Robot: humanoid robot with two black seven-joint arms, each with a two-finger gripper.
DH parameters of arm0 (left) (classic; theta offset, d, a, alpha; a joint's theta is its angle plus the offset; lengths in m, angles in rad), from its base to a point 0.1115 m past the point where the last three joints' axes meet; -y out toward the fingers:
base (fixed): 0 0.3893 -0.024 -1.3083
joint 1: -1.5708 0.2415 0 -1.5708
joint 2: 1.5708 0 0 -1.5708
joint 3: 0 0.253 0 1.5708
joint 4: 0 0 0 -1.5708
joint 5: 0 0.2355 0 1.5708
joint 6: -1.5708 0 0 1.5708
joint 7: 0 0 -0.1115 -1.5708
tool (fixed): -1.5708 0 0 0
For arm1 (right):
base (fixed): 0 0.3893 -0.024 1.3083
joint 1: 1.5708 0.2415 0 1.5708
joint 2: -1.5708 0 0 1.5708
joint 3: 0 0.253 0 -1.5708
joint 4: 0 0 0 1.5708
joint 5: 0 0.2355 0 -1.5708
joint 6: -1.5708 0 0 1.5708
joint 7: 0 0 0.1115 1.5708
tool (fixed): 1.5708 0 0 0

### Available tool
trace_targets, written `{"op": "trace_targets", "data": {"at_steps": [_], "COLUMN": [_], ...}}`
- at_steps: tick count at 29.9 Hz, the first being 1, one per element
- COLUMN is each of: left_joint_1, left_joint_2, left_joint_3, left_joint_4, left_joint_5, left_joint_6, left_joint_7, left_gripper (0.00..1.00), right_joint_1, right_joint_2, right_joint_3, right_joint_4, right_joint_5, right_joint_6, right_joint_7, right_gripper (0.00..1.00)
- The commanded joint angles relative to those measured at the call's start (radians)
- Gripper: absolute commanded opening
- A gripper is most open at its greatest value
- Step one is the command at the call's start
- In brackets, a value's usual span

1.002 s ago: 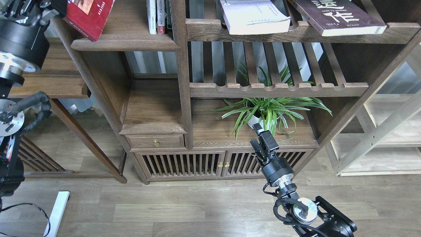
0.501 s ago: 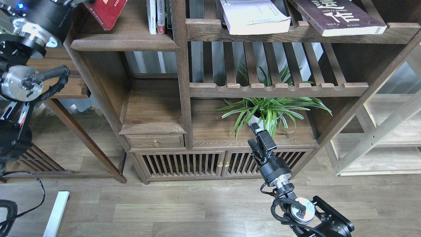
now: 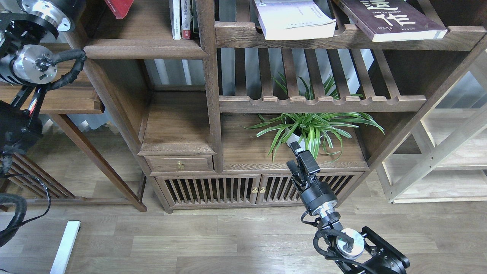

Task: Organize books on shelf
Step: 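Push the red book upright into the top shelf with the left gripper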

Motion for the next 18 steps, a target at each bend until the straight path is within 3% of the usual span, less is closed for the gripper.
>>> {"op": "trace_targets", "data": {"at_steps": [1, 8, 18], "left_joint_1": [-0.042, -0.116, -0.158], "left_joint_2": [-0.011, -0.029, -0.021], "left_joint_3": [0.035, 0.081, 0.199], "left_joint_4": [0.065, 0.193, 0.229], "left_joint_5": [-0.025, -0.029, -0.028], "left_joint_6": [-0.023, -0.101, -0.123], "left_joint_7": [-0.029, -0.032, -0.020], "left_gripper": [0.00, 0.00, 0.00], "right_joint_1": [0.000, 0.003, 0.003], "right_joint_2": [0.002, 0.007, 0.016], "right_joint_3": [0.000, 0.000, 0.000], "right_joint_4": [0.005, 0.008, 0.027], "right_joint_5": [0.000, -0.006, -0.022], "right_joint_6": [0.000, 0.000, 0.000], "right_joint_7": [-0.001, -0.001, -0.001], "right_gripper": [0.99, 0.99, 0.99]}}
